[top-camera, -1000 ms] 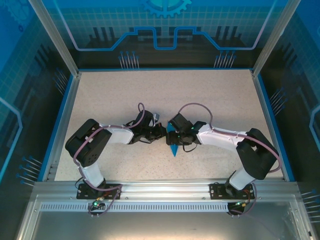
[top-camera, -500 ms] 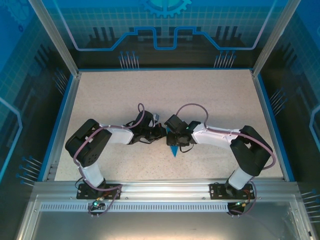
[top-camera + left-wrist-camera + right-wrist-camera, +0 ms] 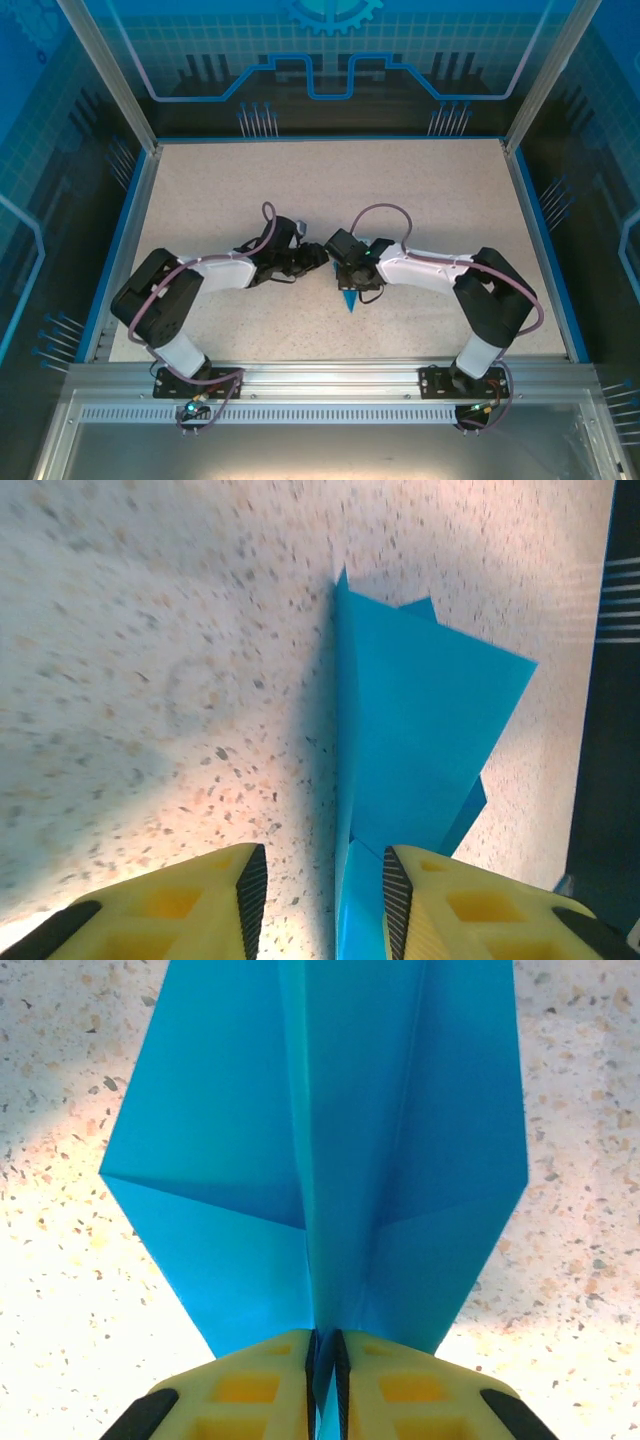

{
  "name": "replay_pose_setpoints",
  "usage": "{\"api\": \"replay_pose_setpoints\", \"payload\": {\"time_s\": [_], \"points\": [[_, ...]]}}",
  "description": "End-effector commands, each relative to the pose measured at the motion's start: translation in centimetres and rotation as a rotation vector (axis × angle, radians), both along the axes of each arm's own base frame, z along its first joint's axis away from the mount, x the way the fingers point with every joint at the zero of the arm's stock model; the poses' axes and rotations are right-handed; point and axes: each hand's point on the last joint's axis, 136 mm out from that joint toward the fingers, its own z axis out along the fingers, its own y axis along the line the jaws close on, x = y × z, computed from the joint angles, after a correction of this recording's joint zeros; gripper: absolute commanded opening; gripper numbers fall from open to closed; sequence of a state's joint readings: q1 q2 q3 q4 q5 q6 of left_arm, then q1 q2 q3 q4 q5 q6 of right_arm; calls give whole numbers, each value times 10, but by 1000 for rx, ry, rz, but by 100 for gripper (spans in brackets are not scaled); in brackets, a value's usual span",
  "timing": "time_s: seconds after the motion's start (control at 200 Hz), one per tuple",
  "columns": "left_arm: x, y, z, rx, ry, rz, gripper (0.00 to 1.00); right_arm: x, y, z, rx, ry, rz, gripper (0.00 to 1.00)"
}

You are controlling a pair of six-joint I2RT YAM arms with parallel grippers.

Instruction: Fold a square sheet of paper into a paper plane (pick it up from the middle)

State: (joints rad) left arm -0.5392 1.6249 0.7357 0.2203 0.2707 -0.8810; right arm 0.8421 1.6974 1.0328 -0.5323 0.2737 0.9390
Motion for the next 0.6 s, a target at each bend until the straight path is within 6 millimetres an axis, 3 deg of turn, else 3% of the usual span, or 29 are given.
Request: {"api": "replay_pose_setpoints", "payload": {"time_s": [0.0, 0.155, 0.435, 0.59], "points": [[-4, 26, -6, 105, 2, 56, 39, -4, 0, -2, -69, 1, 20, 15], [-6, 31, -6, 119, 2, 62, 42, -4, 0, -6, -107, 6, 13, 21], [-7, 35, -8, 137, 5, 76, 42, -5, -1, -16, -127, 21, 2, 23], [-7, 41, -6, 157, 1, 93, 42, -2, -1, -11, -131, 6, 1, 17]]}}
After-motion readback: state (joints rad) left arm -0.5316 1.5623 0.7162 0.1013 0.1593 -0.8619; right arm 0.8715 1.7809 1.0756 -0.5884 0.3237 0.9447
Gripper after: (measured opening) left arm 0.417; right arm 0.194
